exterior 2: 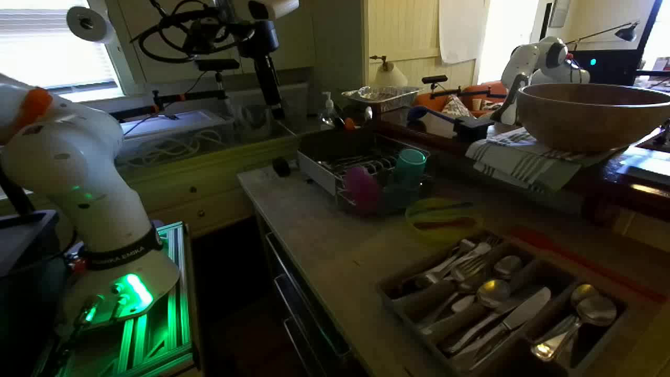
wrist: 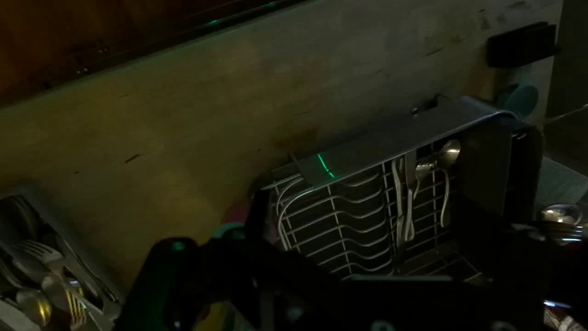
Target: Adjust the blue cup on the dish rack
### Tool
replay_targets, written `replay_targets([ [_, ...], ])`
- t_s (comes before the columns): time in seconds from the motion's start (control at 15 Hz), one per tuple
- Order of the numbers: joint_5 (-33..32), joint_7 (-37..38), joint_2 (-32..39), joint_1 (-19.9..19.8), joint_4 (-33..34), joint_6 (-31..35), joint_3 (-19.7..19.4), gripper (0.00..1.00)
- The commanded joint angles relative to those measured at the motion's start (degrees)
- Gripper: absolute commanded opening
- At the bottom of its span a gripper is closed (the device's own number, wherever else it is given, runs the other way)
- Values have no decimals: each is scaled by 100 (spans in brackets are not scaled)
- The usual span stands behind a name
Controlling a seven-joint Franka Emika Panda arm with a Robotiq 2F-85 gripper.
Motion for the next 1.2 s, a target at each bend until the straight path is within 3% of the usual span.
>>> replay_targets([
  [0.0, 80, -71, 26, -113, 17, -26, 88, 100],
  [0.67, 80, -71, 26, -113, 17, -26, 88, 100],
  [0.8, -109, 203, 268, -344, -19, 530, 227, 100],
  [1.13, -77, 219, 1304, -474, 184, 1904, 121, 100],
])
